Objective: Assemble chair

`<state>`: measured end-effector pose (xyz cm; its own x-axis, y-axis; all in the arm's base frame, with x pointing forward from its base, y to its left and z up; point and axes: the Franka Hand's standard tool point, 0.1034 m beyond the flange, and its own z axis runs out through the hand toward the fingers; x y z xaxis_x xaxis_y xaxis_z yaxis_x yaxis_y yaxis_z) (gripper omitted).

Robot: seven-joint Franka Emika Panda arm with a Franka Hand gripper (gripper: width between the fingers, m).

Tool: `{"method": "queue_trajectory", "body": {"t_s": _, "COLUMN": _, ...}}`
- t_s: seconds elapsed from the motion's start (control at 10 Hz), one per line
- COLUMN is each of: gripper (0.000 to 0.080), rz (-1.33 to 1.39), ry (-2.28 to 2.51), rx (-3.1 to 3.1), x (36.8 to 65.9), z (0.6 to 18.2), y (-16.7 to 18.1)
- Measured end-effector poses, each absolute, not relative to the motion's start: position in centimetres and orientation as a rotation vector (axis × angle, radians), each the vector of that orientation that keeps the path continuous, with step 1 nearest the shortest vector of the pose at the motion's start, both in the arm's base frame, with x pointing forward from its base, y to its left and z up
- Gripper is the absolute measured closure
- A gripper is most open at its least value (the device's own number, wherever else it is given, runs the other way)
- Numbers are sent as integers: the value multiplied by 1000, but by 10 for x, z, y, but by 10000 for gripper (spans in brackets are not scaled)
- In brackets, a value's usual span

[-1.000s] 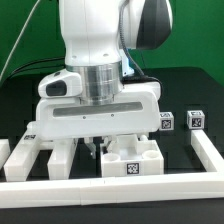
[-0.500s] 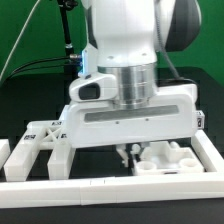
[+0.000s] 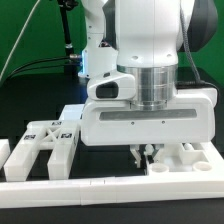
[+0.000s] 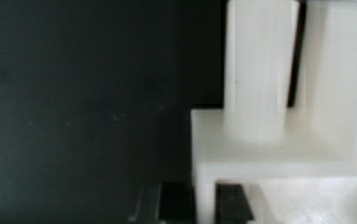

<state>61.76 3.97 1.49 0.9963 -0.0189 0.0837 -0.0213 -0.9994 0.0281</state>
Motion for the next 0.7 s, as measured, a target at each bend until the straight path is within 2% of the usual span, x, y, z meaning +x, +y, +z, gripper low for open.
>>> {"method": "queue_trajectory", "body": {"t_s": 0.1, "gripper": 767, "rz": 129, "ry": -34, "rx": 3111, "x": 617, "z": 15, "y": 40}}
{"method": "queue_trajectory", "body": {"t_s": 0.2, "gripper": 692, "rz": 129, "ry": -34, "rx": 3111, "x": 617, "z": 15, "y": 40}}
{"method": "queue_trajectory", "body": {"t_s": 0.3, "gripper": 692, "rz": 129, "ry": -34, "rx": 3111, "x": 617, "z": 15, "y": 40}}
{"method": "queue_trajectory", "body": {"t_s": 0.4, "gripper": 470, "rz": 129, "ry": -34, "rx": 3111, "x": 617, "z": 15, "y": 40}}
{"method": "queue_trajectory", "body": {"t_s": 0.6, "gripper": 206, "rz": 129, "ry": -34, "rx": 3111, "x": 617, "z": 14, "y": 40}}
{"method": "queue_trajectory", "body": {"t_s": 0.7, "gripper": 206, "rz": 129, "ry": -34, "rx": 3111, "x": 617, "z": 14, "y": 40}}
